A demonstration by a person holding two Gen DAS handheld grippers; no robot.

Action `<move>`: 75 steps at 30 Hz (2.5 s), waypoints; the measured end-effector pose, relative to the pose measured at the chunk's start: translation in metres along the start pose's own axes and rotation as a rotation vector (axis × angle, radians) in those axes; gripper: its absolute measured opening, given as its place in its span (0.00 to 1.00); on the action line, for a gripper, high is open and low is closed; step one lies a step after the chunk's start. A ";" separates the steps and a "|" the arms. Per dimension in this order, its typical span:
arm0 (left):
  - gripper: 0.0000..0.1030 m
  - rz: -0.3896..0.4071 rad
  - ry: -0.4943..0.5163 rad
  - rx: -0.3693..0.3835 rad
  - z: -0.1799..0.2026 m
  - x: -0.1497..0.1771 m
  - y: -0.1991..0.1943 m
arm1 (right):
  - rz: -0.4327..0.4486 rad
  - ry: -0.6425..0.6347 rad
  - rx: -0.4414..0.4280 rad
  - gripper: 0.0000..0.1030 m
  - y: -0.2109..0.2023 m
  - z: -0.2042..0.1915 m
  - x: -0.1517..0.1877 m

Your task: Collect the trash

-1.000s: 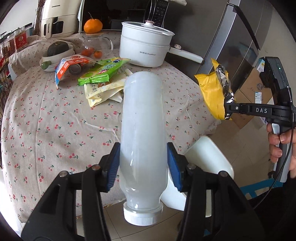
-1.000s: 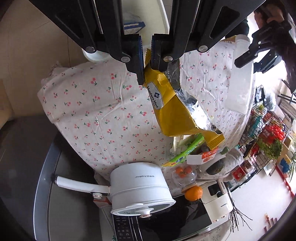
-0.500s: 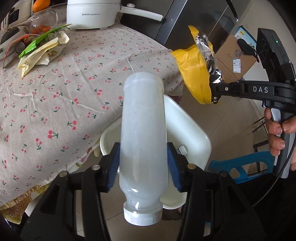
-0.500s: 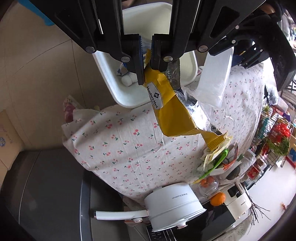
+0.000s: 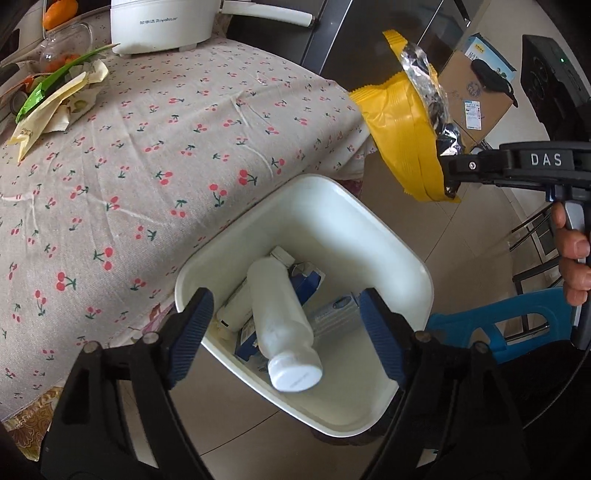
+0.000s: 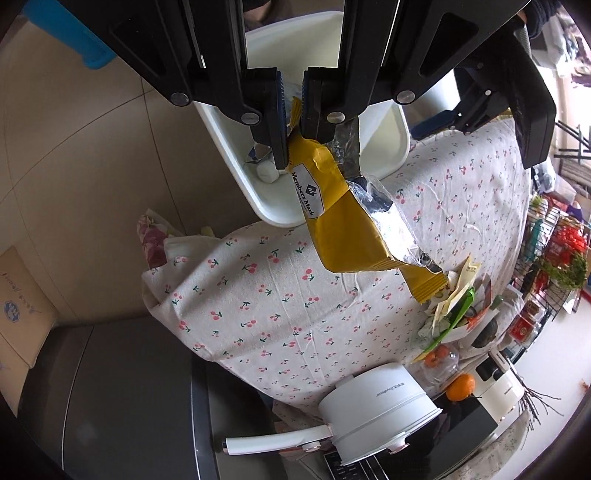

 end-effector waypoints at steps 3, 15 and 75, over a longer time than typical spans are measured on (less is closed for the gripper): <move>0.81 0.016 -0.033 -0.004 -0.016 0.002 -0.016 | -0.017 -0.012 0.014 0.08 0.005 -0.002 0.003; 0.86 0.062 -0.149 -0.084 -0.079 0.016 -0.052 | -0.153 -0.067 0.070 0.10 0.035 -0.009 0.029; 0.06 0.244 0.003 -0.518 -0.264 -0.134 -0.100 | 0.058 -0.096 0.002 0.82 0.096 -0.175 -0.117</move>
Point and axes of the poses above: each gripper's, at about its wrist camera, not at the fingertips, and y roughly the way its jaws point, z to its right, x to its underside, the point moved 10 cm from there along y, roughly the way its jaws point, and after that the axes turned 7 degrees about y, right-handed, at the moved point
